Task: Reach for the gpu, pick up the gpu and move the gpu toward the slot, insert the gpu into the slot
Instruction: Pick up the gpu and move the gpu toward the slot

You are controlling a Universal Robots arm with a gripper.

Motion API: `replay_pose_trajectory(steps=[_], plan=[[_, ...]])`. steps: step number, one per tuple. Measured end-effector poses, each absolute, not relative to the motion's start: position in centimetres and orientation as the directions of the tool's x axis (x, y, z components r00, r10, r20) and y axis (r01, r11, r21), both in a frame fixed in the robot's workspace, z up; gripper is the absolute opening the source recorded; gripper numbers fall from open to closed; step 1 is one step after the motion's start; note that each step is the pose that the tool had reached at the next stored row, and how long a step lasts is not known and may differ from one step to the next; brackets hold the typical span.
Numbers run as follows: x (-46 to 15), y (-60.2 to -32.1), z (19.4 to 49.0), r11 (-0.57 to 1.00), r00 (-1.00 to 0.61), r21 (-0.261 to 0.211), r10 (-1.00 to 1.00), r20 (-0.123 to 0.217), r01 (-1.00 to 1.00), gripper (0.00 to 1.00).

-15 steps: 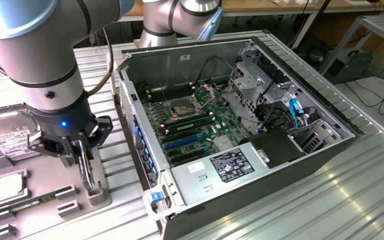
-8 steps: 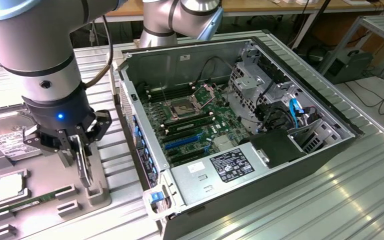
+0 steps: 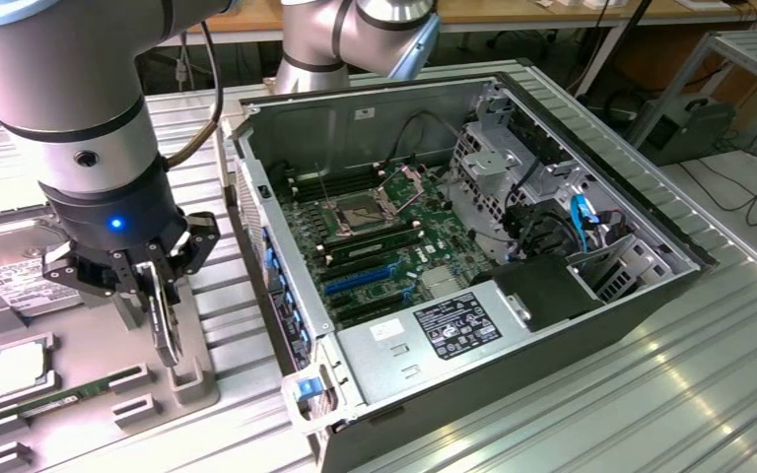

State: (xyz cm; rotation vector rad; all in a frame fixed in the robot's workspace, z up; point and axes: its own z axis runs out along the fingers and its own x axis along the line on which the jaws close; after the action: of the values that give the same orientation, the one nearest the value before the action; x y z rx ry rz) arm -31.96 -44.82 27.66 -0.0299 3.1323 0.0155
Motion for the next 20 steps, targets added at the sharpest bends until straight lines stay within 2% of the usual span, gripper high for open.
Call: replay_pose_trajectory(steps=[20], plan=[[-31.96,-44.82,28.24,1.000,-1.000,0.011,-0.019,-0.009,-0.019,0.28]])
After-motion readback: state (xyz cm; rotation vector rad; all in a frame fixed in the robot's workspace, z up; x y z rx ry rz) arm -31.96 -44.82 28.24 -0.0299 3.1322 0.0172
